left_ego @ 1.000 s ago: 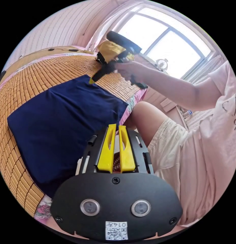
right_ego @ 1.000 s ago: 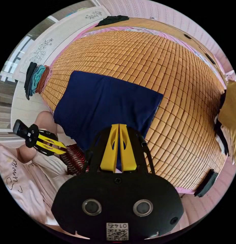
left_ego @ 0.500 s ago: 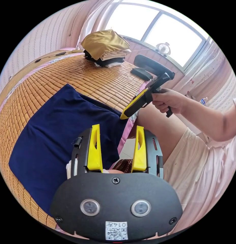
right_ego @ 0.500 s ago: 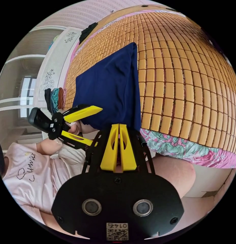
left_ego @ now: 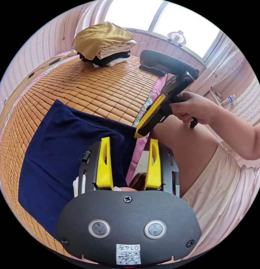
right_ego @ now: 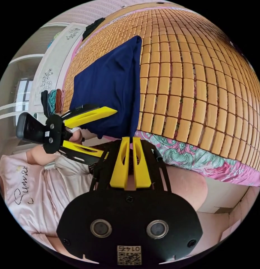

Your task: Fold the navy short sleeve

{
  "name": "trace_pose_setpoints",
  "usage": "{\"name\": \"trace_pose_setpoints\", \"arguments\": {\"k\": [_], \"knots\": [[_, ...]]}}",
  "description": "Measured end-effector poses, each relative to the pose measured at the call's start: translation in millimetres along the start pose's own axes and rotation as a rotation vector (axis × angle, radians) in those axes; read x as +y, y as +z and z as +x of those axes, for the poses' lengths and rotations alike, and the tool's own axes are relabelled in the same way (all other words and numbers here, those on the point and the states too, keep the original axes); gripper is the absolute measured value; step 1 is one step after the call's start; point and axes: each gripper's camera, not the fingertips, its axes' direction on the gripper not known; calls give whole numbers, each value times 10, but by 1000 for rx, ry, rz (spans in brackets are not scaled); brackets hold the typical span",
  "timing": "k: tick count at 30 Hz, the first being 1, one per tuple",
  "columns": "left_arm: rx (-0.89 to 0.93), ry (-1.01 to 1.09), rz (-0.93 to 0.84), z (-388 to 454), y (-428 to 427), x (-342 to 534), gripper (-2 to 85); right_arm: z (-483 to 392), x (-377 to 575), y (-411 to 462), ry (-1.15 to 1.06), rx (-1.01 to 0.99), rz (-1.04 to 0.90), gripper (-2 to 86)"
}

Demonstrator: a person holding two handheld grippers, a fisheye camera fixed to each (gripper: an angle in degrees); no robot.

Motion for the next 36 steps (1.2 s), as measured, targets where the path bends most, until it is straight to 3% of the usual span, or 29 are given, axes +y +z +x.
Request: {"name": "trace_pose_setpoints", "arguments": {"k": [4,7,13,17,24,30,36], "knots": [[-40,2,-43,113,80,-115,165,107,243,-426,-133,-323,217,23],[-160,-50,9,121,-164,-78,45,373,392,-574,-108,-361,292,35],[-2,-78,85,61,-588,144,36,1231,506,-401,123,-539,387,116],[39,-78,108,163,-778,366,37,1566,367,-146,204,-730,447,108],[88,-39,122,373,-1023,734,37,1677,235,-259,219,-699,569,41],[-80,131,232,745,-1244,623,34,1821,615,-826,169,-776,772,11],[-50,299,424,1066,-1204,211,32,1656,1141,-1743,194,-447,847,9]]}}
